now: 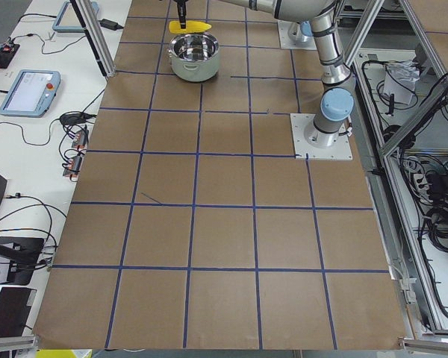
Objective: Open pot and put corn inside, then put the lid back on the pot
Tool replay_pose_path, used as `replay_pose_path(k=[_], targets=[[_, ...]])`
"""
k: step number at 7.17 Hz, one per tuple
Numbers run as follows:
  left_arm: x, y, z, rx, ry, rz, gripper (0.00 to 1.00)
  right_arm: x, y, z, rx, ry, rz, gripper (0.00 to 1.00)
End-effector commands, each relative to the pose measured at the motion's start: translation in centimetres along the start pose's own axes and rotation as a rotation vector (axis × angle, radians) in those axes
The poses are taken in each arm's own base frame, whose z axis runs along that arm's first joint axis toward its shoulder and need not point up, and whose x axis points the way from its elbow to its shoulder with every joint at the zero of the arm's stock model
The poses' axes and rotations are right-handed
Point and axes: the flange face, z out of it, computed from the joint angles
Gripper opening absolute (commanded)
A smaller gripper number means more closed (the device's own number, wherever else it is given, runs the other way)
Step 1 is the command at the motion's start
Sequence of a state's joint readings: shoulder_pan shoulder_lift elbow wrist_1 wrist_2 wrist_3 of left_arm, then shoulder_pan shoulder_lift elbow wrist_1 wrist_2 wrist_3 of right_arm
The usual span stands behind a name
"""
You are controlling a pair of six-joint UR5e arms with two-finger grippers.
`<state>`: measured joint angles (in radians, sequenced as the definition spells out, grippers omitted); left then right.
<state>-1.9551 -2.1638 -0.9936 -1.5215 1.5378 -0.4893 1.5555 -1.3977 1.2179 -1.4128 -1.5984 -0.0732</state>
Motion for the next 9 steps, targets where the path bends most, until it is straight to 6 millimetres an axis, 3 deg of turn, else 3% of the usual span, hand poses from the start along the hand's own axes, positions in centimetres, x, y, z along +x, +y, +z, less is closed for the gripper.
replay_pose_path(k=[1,2,5,7,8,9], targets=[[0.6,-0.2,1.4,-0.015,-0.014,0.009,0.3,0.0,0.0,0.0,0.0,0.0,0.0,0.32],[0.8,-0.1,2.0,-0.027,-0.014,0.004,0.99,0.0,0.0,0.0,0.0,0.0,0.001,0.32],[0.3,0.6,3.6,-0.058,-0.035,0.022,1.0,0.0,0.0,0.0,0.0,0.0,0.0,0.33],[-0.6,0.2,2.6,-0.047,-0.022,0.058,1.0,0.0,-0.1,0.1,-0.002,0.0,0.0,0.33],[-2.1,-0.7,1.5,-0.03,-0.024,0.14,1.0,0.0,0.0,0.0,0.0,-0.002,0.003,0.33],[-5.8,-2.4,-0.6,-0.013,-0.014,0.173,1.0,0.0,0.0,-0.1,0.001,-0.001,0.004,0.33]])
